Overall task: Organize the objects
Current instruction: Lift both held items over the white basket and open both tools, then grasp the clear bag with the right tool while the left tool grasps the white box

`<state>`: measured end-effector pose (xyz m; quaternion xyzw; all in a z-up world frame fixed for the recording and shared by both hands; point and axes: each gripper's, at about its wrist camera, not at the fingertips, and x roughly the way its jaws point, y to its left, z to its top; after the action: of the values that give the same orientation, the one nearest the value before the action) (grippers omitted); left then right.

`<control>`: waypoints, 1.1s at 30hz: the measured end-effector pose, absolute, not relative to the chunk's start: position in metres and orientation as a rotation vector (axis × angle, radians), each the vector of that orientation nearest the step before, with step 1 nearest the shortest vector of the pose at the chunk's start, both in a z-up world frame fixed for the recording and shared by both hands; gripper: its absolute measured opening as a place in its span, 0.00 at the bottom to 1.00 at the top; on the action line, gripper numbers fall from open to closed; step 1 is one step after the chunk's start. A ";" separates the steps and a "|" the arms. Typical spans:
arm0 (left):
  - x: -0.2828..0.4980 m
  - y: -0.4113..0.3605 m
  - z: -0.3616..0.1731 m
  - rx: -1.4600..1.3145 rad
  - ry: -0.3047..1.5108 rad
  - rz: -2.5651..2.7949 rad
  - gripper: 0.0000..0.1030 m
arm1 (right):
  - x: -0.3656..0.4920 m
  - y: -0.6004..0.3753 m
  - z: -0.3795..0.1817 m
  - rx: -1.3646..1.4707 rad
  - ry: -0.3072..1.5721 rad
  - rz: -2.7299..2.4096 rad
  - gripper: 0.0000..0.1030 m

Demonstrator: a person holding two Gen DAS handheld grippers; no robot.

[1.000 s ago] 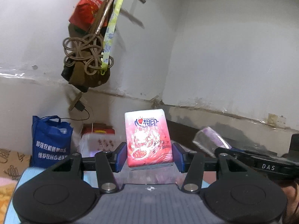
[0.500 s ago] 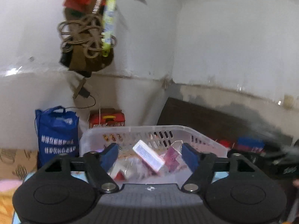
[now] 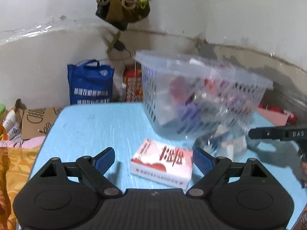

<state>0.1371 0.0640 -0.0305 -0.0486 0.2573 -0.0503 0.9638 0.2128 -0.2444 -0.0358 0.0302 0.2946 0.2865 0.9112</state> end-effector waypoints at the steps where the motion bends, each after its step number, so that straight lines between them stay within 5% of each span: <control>1: 0.138 0.062 -0.034 -0.091 0.537 -0.107 0.88 | 0.212 -0.247 -0.036 0.069 0.608 0.597 0.60; 8: 0.144 0.060 -0.037 -0.082 0.580 -0.184 0.89 | 0.217 -0.244 -0.037 0.039 0.628 0.585 0.44; 15: 0.146 0.027 -0.038 0.127 0.608 -0.191 0.88 | 0.216 -0.242 -0.036 0.028 0.617 0.577 0.44; 23: 0.138 0.039 -0.038 0.061 0.579 -0.197 0.35 | 0.203 -0.239 -0.030 -0.003 0.538 0.542 0.44; 33: 0.125 0.045 -0.034 0.030 0.483 -0.164 0.31 | 0.194 -0.236 -0.027 -0.022 0.478 0.531 0.43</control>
<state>0.1252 0.0446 -0.0342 0.0146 0.2390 -0.0812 0.9675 0.1942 -0.2360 -0.0270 -0.0106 0.2340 0.2597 0.9369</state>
